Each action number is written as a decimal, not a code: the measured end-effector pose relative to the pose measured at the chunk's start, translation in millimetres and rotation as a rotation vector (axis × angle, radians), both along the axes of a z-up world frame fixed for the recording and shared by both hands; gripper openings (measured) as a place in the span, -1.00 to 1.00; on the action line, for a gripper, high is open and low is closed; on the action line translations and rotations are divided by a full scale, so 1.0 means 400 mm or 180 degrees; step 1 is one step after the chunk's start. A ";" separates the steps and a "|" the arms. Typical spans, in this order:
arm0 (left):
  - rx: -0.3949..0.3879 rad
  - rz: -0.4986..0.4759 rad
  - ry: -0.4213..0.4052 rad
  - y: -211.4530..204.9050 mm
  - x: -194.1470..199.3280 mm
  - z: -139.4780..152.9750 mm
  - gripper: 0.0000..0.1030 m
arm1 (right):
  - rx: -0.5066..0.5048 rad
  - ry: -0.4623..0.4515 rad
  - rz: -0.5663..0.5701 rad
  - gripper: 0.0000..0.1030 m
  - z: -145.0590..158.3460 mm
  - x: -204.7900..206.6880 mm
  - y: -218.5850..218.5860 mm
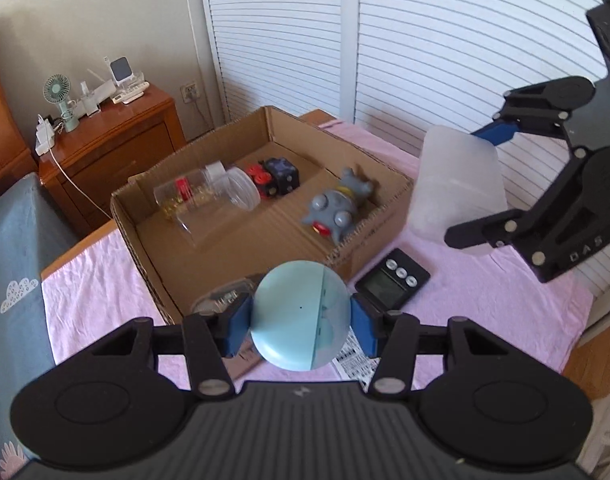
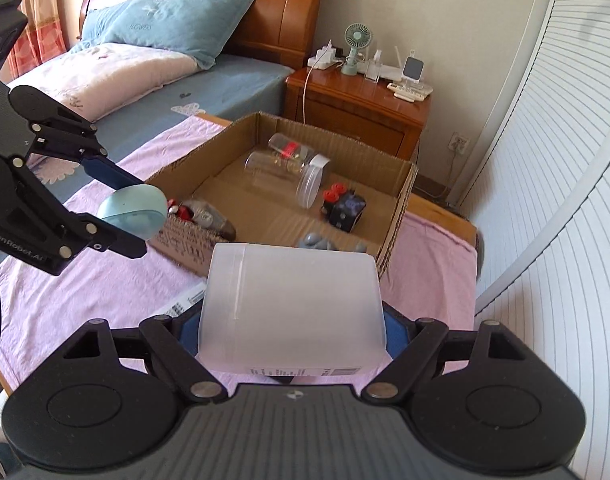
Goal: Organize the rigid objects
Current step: 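Lift the teal case and white bottle toward the box with both grippers, then lower the teal case and white bottle into the box and open both grippers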
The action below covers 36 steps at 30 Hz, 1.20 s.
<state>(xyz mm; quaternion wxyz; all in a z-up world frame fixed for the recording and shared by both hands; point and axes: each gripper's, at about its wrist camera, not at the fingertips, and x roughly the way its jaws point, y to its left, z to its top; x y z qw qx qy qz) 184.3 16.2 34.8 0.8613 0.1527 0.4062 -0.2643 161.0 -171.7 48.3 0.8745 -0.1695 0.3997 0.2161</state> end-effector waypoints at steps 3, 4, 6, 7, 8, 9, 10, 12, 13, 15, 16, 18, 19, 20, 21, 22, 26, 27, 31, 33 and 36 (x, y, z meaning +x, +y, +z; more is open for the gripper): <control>0.0000 0.0081 0.0007 -0.001 0.077 -0.007 0.01 | 0.0034 -0.0049 -0.0015 0.68 0.014 0.036 0.004; 0.0031 0.0129 0.0008 -0.003 0.103 -0.016 0.01 | 0.0042 -0.0064 -0.0026 0.68 0.017 0.046 0.005; 0.0087 0.0199 0.0047 -0.001 0.149 -0.038 0.01 | 0.0068 -0.0058 -0.0043 0.68 0.019 0.061 0.007; 0.0105 0.0243 0.0089 0.001 0.170 -0.052 0.01 | 0.0087 -0.0054 -0.0057 0.68 0.018 0.070 0.008; 0.0125 0.0270 0.0122 0.002 0.186 -0.066 0.01 | 0.0090 -0.0051 -0.0061 0.68 0.016 0.075 0.008; 0.0157 0.0302 0.0147 0.004 0.200 -0.080 0.01 | 0.0093 -0.0048 -0.0067 0.68 0.014 0.079 0.009; 0.0189 0.0334 0.0167 0.004 0.214 -0.094 0.01 | 0.0097 -0.0045 -0.0075 0.68 0.012 0.081 0.010; 0.0223 0.0380 0.0195 0.004 0.238 -0.117 0.01 | 0.0093 -0.0027 -0.0073 0.68 0.006 0.086 0.012; 0.0228 0.0411 0.0224 0.007 0.248 -0.128 0.01 | 0.0085 -0.0023 -0.0087 0.68 0.004 0.088 0.013; 0.0237 0.0458 0.0224 0.012 0.259 -0.142 0.01 | 0.0066 -0.0007 -0.0095 0.68 -0.002 0.095 0.015; 0.0241 0.0495 0.0211 0.013 0.264 -0.148 0.01 | 0.0065 0.0000 -0.0104 0.68 -0.004 0.099 0.017; 0.0230 0.0553 0.0219 0.018 0.270 -0.154 0.03 | 0.0065 0.0012 -0.0113 0.68 -0.005 0.109 0.018; 0.0218 0.0581 0.0212 0.020 0.270 -0.153 0.14 | 0.0070 0.0011 -0.0127 0.68 -0.005 0.114 0.019; 0.0195 0.0609 0.0178 0.023 0.270 -0.149 0.22 | 0.0077 0.0010 -0.0140 0.68 -0.004 0.119 0.019; 0.0169 0.0626 0.0113 0.027 0.265 -0.141 0.39 | 0.0087 0.0012 -0.0153 0.68 -0.002 0.124 0.020; 0.0144 0.0632 0.0045 0.030 0.258 -0.132 0.53 | 0.0100 0.0017 -0.0171 0.68 0.000 0.132 0.021; -0.0032 0.0712 -0.0130 0.058 0.215 -0.082 0.83 | 0.0100 0.0013 -0.0207 0.68 0.002 0.164 0.037; -0.0084 0.0733 -0.0182 0.068 0.197 -0.068 0.85 | 0.0095 0.0010 -0.0208 0.68 0.001 0.176 0.044; -0.0179 0.0759 -0.0249 0.094 0.126 -0.029 0.91 | 0.0118 0.0076 -0.0259 0.68 -0.014 0.229 0.075; -0.0200 0.0785 -0.0323 0.104 0.082 -0.012 0.95 | 0.0123 0.0125 -0.0278 0.68 -0.029 0.257 0.094; -0.0211 0.0738 -0.0383 0.113 0.019 0.004 0.97 | 0.0090 0.0210 -0.0321 0.68 -0.056 0.295 0.125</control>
